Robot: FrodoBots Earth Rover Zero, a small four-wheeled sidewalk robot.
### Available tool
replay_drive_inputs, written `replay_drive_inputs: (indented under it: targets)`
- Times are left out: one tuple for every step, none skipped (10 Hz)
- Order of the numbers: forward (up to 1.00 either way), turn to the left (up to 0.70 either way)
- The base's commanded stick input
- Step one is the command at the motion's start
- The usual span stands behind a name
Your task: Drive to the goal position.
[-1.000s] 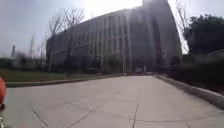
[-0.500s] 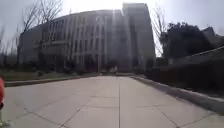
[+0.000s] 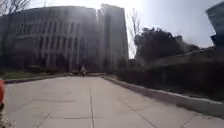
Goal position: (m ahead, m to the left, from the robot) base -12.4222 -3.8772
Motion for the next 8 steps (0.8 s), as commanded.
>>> replay_drive_inputs:
  targets:
    - [0.70,-0.35]
    - [0.70,-0.35]
    - [0.57,-0.29]
    - [0.00,0.00]
    - [0.00,0.00]
    - [0.00,0.00]
    - [0.42,0.21]
    - [0.70,0.35]
